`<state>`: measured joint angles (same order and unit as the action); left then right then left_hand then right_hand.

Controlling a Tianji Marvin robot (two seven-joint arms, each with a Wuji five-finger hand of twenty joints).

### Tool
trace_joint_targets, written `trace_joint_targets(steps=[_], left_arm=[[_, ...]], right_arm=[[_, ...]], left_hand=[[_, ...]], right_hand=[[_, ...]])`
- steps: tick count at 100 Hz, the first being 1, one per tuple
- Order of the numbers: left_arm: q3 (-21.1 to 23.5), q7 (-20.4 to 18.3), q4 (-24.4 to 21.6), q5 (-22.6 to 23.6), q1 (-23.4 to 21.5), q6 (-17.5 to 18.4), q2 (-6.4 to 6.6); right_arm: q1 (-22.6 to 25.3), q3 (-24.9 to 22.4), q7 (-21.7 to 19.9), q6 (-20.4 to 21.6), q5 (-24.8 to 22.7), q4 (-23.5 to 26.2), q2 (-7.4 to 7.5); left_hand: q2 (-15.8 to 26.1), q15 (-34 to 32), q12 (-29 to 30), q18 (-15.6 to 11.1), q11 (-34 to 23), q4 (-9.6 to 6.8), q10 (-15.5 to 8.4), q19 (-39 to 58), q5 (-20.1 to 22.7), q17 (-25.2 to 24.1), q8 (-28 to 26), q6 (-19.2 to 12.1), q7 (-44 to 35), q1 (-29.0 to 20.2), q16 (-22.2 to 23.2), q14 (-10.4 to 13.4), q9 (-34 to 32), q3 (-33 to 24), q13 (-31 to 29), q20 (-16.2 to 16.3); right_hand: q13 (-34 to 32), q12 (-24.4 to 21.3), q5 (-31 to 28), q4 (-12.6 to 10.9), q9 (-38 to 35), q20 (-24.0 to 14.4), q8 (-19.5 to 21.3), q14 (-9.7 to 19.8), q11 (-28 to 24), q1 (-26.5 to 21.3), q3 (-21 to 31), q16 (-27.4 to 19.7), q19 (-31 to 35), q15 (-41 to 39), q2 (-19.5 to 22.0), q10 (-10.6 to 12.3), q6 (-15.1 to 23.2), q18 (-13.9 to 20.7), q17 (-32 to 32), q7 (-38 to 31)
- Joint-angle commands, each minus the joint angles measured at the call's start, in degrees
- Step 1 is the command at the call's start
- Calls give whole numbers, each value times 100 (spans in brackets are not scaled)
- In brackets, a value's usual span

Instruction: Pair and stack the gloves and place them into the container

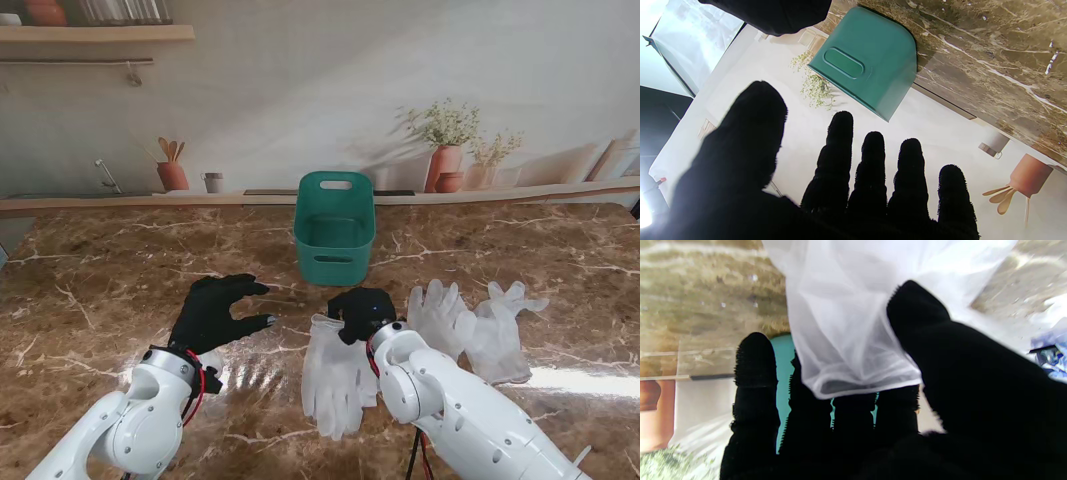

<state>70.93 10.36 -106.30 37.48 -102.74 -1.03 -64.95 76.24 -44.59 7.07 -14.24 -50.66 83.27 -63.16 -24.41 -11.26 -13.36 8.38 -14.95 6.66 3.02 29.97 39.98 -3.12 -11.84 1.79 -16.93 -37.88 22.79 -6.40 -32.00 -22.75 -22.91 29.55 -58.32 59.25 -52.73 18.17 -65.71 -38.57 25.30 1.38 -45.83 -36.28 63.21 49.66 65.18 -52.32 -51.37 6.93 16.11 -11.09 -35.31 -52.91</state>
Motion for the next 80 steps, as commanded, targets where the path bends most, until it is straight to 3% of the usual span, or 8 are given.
trace_joint_targets(steps=[1,7,12,17,29,50,62,80], left_arm=[[5,4,14,13,-38,24,7],[5,14,17,9,-39,33,5],[5,20,17,9,-37,29,4],[5,19,15,13,-35,20,4],[9,13,10,1,-28,15,3],[14,-17,11,-11,-14,20,7],[18,-8,12,-14,-16,27,5],[15,-28,20,-20,-11,53,10]], right_arm=[[69,-40,166,31,-16,-166,-79],[95,-85,377,62,1,-209,-117],[100,-123,504,89,-34,-229,-130],[89,-158,663,115,-85,-267,-146],[-5,-229,1130,205,-82,-464,-226],[-94,-364,1523,368,43,-696,-305],[148,-591,1620,691,-99,-552,-242],[827,-1093,1366,1332,-508,24,-36]], left_hand=[[161,145,64,11,130,-152,-152,-175,150,-71,-77,-185,-63,-48,-93,373,-169,111,45,29],[174,142,64,12,130,-153,-153,-187,155,-68,-85,-181,-78,-44,-92,365,-170,107,44,30],[181,142,64,11,128,-153,-154,-193,158,-66,-90,-181,-89,-43,-92,361,-175,107,45,35],[191,141,63,12,125,-153,-152,-198,152,-67,-93,-182,-93,-42,-91,360,-179,108,47,40],[194,136,61,9,123,-154,-150,-209,150,-66,-98,-186,-102,-41,-88,364,-177,110,39,52],[209,140,60,-10,123,-154,-166,-239,117,-68,-94,-178,-88,-36,-87,372,-171,120,46,64],[219,151,64,-5,131,-155,-143,-265,110,-69,-91,-173,-82,-37,-92,365,-158,130,62,66],[239,164,70,-15,141,-158,-150,-313,101,-77,-86,-170,-71,-52,-98,383,-145,148,78,63]], right_hand=[[-56,-231,-180,-22,-29,-86,357,30,153,318,-50,-245,71,142,259,119,388,6,60,-245],[17,-673,-233,-15,-61,-109,458,-46,603,381,-80,-495,74,505,316,-5,431,49,153,-198],[47,-1384,-331,-4,-99,-212,490,-64,1342,409,-112,-761,184,856,305,-163,412,122,167,-200],[-127,-1592,-395,6,-322,-278,480,-1,1497,396,-110,-827,299,850,242,-136,405,169,30,-204],[-359,-1520,-444,24,-589,-355,419,92,1345,389,-147,-769,494,624,199,-111,380,217,-114,-214],[-268,-1264,-381,-12,-561,-401,344,189,1092,389,-286,-612,602,241,327,-98,286,284,-19,-223],[-199,-1170,-375,-17,-532,-402,320,221,977,392,-313,-573,590,157,337,-57,301,323,54,-221],[-174,-1146,-431,2,-561,-417,262,195,911,393,-239,-564,592,138,194,-64,297,275,92,-234]])
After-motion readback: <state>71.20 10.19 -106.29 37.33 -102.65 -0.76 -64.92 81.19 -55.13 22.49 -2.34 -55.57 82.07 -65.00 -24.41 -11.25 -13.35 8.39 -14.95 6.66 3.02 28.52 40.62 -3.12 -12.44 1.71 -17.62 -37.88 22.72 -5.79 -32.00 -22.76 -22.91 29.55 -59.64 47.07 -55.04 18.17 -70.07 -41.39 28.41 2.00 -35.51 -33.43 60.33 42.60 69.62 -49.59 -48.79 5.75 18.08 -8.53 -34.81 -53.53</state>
